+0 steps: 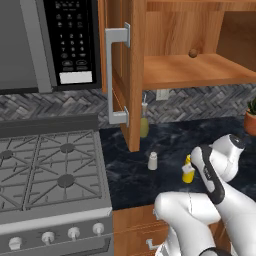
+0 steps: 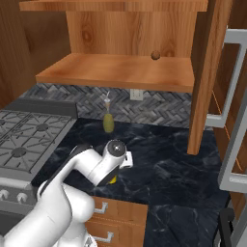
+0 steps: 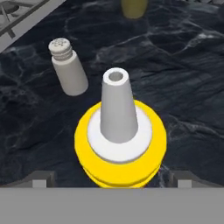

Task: Pick the mustard and shaker from the counter and place them in the cabinet.

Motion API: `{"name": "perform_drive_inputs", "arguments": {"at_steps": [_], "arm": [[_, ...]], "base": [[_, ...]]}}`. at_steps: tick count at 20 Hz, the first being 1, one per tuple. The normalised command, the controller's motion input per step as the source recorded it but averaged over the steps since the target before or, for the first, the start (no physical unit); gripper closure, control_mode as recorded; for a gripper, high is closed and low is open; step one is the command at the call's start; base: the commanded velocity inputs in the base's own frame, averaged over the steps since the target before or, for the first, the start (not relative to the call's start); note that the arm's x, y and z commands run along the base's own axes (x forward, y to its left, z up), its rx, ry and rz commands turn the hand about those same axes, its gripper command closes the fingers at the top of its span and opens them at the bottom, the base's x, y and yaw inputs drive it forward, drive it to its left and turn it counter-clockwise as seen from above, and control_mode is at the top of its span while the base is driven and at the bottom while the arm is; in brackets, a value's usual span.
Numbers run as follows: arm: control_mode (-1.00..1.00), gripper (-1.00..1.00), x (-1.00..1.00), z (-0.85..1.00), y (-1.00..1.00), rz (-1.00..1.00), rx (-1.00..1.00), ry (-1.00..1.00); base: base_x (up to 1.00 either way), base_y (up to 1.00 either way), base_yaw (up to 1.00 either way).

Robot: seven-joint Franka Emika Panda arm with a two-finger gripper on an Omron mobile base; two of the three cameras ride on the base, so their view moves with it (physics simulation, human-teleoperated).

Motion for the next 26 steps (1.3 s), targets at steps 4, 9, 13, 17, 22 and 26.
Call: {"name": "perform_drive_inputs", "arguments": {"at_steps": [4,9,13,17,22,26], "arm": [[-1.00,-1.00,0.22,-0.12,-0.04,0.00,0.01,0.00],[-1.00,-1.00,0.15,-0.11,-0.01,0.00,0.00,0.00],[-1.00,1.00,0.21,-0.12,0.00,0.00,0.00,0.00],[-1.00,1.00,0.11,-0.08,0.00,0.00,0.00,0.00],[-1.00,1.00,-0.02,0.07,0.00,0.00,0.02,-0.02],[-1.00,1.00,-0.19,0.49,0.01,0.02,0.02,-0.08]], "base": [[0.00,0.00,0.00],[0.00,0.00,0.00],[0.00,0.00,0.00],[0.00,0.00,0.00],[0.00,0.00,0.00],[0.00,0.00,0.00]]}}
